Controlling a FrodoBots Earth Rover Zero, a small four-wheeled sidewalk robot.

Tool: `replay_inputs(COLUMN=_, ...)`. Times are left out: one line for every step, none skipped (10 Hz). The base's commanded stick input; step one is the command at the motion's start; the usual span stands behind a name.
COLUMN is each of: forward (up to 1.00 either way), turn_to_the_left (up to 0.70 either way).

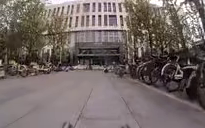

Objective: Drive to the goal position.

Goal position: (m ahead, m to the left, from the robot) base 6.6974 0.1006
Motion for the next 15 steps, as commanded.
replay_inputs(forward=1.00, turn_to_the_left=0.00)
replay_inputs(forward=1.00, turn_to_the_left=0.00)
replay_inputs(forward=1.00, turn_to_the_left=0.00)
replay_inputs(forward=1.00, turn_to_the_left=0.00)
replay_inputs(forward=1.00, turn_to_the_left=0.00)
replay_inputs(forward=1.00, turn_to_the_left=0.00)
replay_inputs(forward=1.00, turn_to_the_left=0.00)
replay_inputs(forward=1.00, turn_to_the_left=0.00)
replay_inputs(forward=1.00, turn_to_the_left=0.00)
replay_inputs(forward=1.00, turn_to_the_left=0.00)
replay_inputs(forward=1.00, turn_to_the_left=0.00)
replay_inputs(forward=1.00, turn_to_the_left=0.00)
replay_inputs(forward=1.00, turn_to_the_left=0.00)
replay_inputs(forward=1.00, turn_to_the_left=0.00)
replay_inputs(forward=1.00, turn_to_the_left=0.00)
